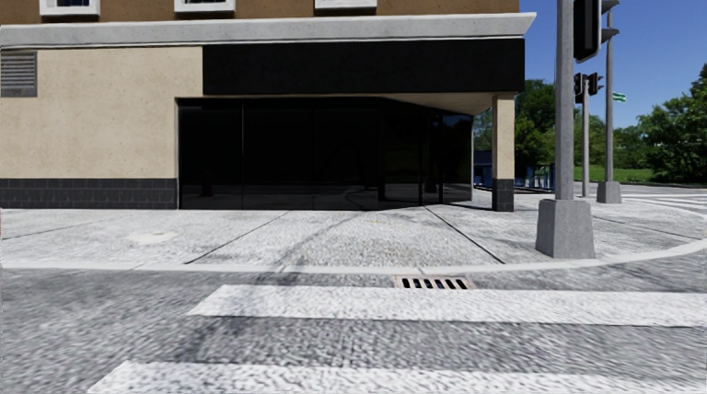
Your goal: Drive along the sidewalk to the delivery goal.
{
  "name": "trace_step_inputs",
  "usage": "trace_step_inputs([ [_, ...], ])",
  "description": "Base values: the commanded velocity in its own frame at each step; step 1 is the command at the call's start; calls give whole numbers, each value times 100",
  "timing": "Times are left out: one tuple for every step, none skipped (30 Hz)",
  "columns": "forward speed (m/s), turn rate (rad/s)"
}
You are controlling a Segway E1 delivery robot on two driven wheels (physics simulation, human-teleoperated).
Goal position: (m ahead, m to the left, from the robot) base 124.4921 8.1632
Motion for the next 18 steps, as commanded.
trace_step_inputs([
  [66,-35],
  [66,-35],
  [66,-35],
  [66,-35],
  [66,-35],
  [66,-35],
  [66,-35],
  [66,-35],
  [66,-35],
  [66,-35],
  [66,-35],
  [66,-35],
  [66,-34],
  [66,-32],
  [66,-29],
  [66,-29],
  [66,-27],
  [66,-25],
])
